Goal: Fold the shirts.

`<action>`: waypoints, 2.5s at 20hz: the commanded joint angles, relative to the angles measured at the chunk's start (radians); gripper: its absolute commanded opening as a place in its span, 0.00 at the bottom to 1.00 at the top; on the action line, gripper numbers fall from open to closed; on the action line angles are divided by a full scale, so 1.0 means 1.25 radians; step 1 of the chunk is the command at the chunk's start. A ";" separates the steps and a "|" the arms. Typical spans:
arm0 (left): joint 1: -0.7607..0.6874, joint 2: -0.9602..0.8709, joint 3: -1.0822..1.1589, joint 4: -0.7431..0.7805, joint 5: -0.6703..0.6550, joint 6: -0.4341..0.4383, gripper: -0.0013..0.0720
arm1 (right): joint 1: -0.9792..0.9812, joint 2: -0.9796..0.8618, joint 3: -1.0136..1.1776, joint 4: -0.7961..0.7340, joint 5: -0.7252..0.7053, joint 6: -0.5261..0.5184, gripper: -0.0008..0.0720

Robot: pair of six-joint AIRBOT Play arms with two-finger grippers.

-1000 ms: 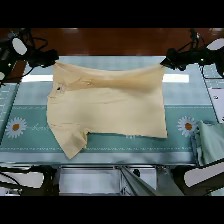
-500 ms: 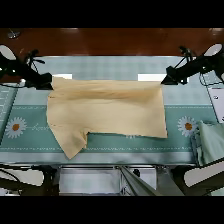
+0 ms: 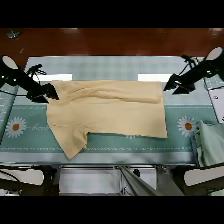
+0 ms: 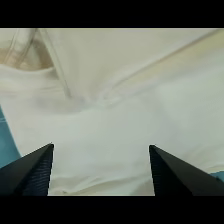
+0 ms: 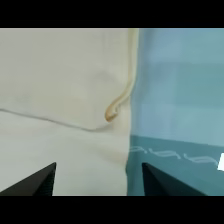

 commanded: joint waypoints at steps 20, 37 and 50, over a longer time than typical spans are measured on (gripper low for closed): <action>0.185 0.404 -0.744 -0.281 0.265 0.149 0.98 | -0.125 0.547 -0.754 0.296 -0.295 -0.068 0.86; 0.149 0.405 -0.681 -0.312 0.190 0.215 0.04 | -0.161 0.517 -0.847 0.135 -0.154 -0.022 0.86; 0.149 0.405 -0.677 -0.312 0.192 0.212 0.04 | 0.007 0.331 -0.757 0.265 -0.277 -0.055 0.06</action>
